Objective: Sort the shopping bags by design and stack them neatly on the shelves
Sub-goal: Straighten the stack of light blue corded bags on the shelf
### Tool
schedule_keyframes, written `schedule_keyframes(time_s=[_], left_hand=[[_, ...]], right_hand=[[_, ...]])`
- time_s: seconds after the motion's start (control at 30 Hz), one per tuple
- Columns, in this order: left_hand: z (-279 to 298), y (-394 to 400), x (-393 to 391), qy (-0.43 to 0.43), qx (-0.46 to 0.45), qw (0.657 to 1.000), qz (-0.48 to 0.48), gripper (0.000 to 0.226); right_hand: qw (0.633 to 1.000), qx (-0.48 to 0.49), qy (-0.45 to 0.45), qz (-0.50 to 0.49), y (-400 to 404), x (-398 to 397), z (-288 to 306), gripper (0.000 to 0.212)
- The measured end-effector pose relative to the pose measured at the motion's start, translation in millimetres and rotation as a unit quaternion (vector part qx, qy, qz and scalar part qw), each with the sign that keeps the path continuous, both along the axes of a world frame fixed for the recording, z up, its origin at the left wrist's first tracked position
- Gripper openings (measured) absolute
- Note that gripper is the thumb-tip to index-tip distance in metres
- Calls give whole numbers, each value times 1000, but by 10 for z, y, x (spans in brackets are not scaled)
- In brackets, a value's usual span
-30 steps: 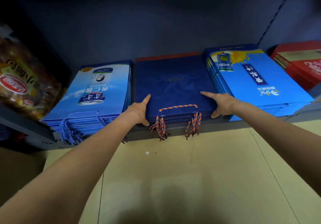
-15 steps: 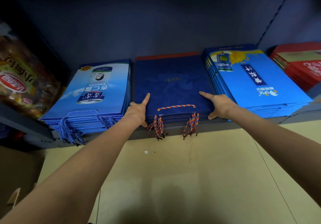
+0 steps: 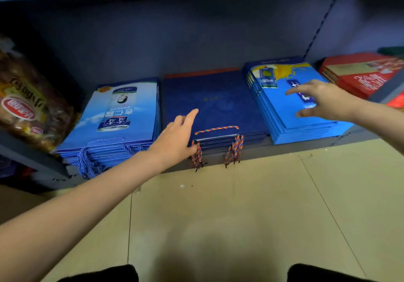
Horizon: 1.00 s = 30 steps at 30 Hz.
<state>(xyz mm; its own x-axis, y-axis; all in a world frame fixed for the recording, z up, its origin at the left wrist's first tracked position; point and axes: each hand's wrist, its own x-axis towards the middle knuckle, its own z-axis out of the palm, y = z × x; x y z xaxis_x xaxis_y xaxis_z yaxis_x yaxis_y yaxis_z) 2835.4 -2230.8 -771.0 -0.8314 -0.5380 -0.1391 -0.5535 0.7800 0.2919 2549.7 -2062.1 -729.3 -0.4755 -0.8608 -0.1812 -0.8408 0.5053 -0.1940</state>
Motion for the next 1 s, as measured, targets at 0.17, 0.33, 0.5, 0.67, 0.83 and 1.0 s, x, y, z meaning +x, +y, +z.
schedule_keyframes(time_s=[0.17,0.33,0.5,0.67,0.83,1.0], left_hand=[[-220,245,-662,-34,22,997,-64,83],[-421,746,-1625,-29,133,990,-22,93],[-505,1015,-2302,-52,149,987,24,105],[-642,890,-2539,-99,97,990,12,97],[-677,863,-2567,-111,96,989,11,94],[-663,912,-2637,-147,68,987,1,95]], right_hand=[[997,51,-47,-24,126,-201,-376,69],[991,119,-22,-51,319,-796,-541,99],[972,219,22,-80,360,-1348,-709,125],[966,249,0,-70,288,-1572,-912,136],[970,236,-9,-51,380,-1697,-1026,130],[968,248,12,-42,386,-1716,-1023,129]])
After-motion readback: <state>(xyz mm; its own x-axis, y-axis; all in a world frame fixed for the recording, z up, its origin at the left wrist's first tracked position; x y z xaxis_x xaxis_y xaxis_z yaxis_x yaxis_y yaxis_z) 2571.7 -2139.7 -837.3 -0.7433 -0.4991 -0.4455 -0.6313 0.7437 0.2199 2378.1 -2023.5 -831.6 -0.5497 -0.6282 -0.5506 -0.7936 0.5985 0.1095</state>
